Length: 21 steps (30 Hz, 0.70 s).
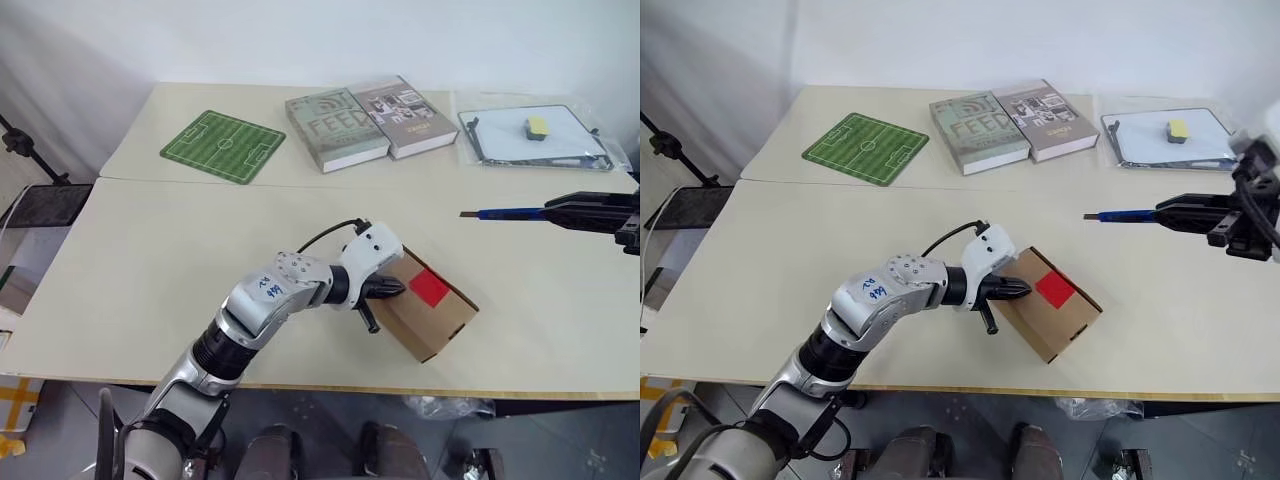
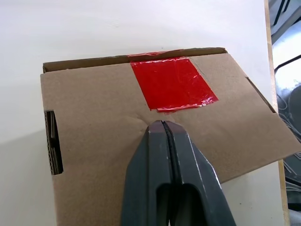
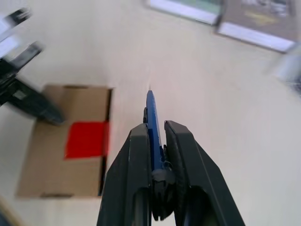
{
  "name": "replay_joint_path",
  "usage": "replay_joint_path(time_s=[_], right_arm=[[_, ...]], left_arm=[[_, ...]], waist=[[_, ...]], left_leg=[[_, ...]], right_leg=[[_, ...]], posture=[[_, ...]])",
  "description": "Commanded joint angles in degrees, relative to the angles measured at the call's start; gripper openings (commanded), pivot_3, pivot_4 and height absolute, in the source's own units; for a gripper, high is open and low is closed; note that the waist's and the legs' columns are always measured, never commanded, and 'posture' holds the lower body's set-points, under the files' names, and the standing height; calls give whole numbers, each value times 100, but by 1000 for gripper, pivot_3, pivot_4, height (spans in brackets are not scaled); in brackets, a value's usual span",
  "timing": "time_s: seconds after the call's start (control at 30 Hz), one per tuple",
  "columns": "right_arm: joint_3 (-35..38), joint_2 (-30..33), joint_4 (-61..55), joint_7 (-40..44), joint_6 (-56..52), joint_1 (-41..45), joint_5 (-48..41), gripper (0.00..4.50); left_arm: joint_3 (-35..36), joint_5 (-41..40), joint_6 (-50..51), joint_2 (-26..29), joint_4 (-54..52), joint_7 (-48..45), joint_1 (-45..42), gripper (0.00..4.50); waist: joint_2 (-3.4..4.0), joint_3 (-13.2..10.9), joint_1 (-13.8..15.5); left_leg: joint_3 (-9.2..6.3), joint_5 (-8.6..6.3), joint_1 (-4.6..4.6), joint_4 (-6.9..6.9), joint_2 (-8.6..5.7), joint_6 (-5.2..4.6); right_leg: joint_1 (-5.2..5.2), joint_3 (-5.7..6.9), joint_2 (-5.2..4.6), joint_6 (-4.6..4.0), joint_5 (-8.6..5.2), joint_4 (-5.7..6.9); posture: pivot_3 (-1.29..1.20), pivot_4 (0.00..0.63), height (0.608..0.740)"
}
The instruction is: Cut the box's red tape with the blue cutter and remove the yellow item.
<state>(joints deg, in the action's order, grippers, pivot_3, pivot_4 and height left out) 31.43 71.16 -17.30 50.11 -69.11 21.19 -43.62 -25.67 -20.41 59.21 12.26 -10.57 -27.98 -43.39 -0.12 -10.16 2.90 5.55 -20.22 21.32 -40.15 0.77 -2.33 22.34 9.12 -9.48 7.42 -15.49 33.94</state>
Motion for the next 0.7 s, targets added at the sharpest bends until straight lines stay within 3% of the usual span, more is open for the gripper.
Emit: replay_joint_path(time_s=[0.03,0.2,0.43,0.47,0.7], right_arm=[[282,-844,388,-252,1249,-792,686,149],[145,-2374,1488,-715,3393,-1450,1498,149],[-22,-3223,2498,-990,4049,-1114,1553,149],[-90,-3213,2512,-1004,4028,-1145,1601,883],[20,-2861,1980,-941,3891,-1386,1481,3181]], left_arm=[[-224,302,34,90,418,-6,73,12],[-136,338,-102,50,563,-29,-21,12],[92,302,-275,-26,584,-49,-157,12],[157,293,-256,4,555,-59,-228,0],[824,-16,208,394,100,-246,-692,0]], waist=[[-7,5,10],[9,10,-3],[42,23,-124],[42,23,-130],[63,8,-149]], left_leg=[[-1,1,-2,0,-1,0],[7,3,-14,4,-8,1],[14,15,-19,4,-7,-2],[12,16,-20,4,-7,-2],[16,16,-1,16,-6,-2]], right_leg=[[-4,2,0,2,2,-2],[-12,-2,1,8,5,-4],[-9,-14,2,8,12,3],[-9,-13,1,7,12,3],[16,-15,3,5,11,4]], posture=[[0,150,740],[0,150,740],[0,150,740],[0,150,740],[0,150,740]])
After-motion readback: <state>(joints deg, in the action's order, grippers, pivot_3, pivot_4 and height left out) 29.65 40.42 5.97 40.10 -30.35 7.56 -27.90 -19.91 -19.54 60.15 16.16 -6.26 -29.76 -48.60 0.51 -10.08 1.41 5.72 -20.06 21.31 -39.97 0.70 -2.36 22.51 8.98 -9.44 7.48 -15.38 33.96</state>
